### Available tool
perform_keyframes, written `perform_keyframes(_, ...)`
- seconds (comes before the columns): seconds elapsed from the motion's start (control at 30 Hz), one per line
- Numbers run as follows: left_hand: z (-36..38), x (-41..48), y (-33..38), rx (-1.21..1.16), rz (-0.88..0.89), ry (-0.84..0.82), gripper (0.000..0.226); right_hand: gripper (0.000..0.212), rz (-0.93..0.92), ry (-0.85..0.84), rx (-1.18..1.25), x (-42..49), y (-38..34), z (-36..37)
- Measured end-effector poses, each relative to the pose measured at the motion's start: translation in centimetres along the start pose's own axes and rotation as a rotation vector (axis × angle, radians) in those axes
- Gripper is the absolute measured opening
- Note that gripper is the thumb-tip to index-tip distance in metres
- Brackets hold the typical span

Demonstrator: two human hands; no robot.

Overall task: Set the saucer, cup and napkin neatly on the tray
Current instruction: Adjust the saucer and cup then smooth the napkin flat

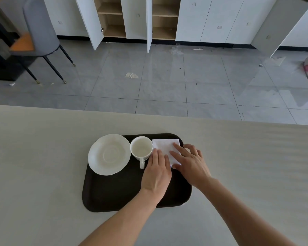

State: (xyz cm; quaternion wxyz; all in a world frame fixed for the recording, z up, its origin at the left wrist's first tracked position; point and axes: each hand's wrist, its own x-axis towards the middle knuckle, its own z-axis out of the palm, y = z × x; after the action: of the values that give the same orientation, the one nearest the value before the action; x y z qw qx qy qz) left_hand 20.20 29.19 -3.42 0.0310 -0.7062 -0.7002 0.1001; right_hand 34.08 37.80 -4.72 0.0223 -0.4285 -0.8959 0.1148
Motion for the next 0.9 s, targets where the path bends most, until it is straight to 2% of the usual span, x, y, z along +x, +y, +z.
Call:
perform_keyframes(0.1, 0.7, 0.5, 0.3, -0.044, 0.002, 0.046, 0.057, 0.05, -0.017, -0.024, 0.015, 0.2, 0.0, -0.1)
perform_keyframes(0.17, 0.8, 1.0, 0.3, -0.088, -0.005, 0.051, 0.064, 0.063, 0.009, -0.027, 0.07, 0.2, 0.2, -0.2)
perform_keyframes(0.27, 0.7, 1.7, 0.3, -0.159, -0.011, -0.015, 0.074, 0.084, 0.051, -0.068, 0.089, 0.4, 0.5, -0.4)
perform_keyframes(0.33, 0.6, 2.1, 0.4, -0.192, -0.035, -0.062, 0.077, 0.089, 0.059, -0.113, 0.05, 0.6, 0.5, -0.3)
perform_keyframes(0.53, 0.7, 2.5, 0.9, -0.225, -0.065, -0.12, 0.073, 0.089, 0.075, -0.187, -0.019, 0.6, 0.8, 0.5)
perform_keyframes(0.67, 0.3, 2.4, 0.6, -0.252, -0.049, -0.134, 0.074, 0.087, 0.054, -0.145, 0.004, 0.2, 0.9, 0.2)
perform_keyframes(0.9, 0.6, -0.5, 0.8, -0.269, 0.052, -0.048, 0.079, 0.065, 0.078, -0.06, 0.023, -3.8, -0.1, 0.5)
